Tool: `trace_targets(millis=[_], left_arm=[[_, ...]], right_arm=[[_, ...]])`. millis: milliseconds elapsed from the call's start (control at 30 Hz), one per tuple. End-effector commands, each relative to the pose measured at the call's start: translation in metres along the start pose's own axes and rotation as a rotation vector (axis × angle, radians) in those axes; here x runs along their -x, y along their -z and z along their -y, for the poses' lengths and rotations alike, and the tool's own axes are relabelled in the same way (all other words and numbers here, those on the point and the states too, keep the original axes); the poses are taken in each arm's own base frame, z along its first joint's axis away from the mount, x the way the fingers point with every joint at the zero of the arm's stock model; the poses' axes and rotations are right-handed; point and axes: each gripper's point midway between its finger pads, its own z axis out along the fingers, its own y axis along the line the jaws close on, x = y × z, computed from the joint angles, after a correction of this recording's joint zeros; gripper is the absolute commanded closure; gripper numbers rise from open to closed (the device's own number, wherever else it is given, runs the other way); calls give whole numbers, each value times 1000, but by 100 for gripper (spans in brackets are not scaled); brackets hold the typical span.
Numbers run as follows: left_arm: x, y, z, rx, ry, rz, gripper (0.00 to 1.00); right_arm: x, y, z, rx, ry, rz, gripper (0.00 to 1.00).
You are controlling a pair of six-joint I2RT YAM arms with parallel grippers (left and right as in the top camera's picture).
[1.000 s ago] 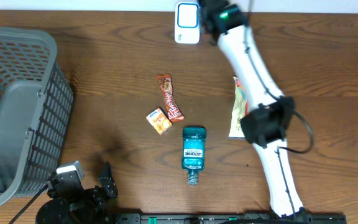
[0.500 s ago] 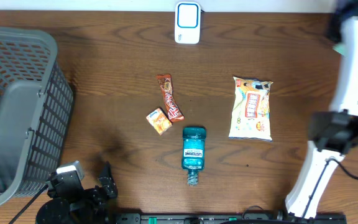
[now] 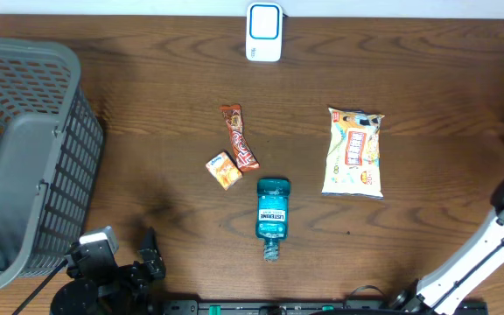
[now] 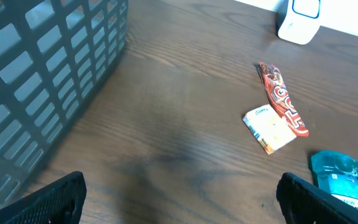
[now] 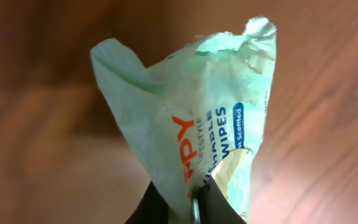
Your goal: Scan the item barcode
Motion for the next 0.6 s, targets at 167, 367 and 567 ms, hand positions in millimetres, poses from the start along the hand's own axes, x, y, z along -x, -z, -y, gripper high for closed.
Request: trace_targets(millis=[167,367,567], left_arm=[[0,0,1,-5,8,0,2],[0,0,1,-5,8,0,2],[0,0,1,-5,9,0,2]], right_arm=[[23,33,35,25,-76,81,1],[35,107,9,245,-78,200,1],[12,209,-38,413,-25,315,1]])
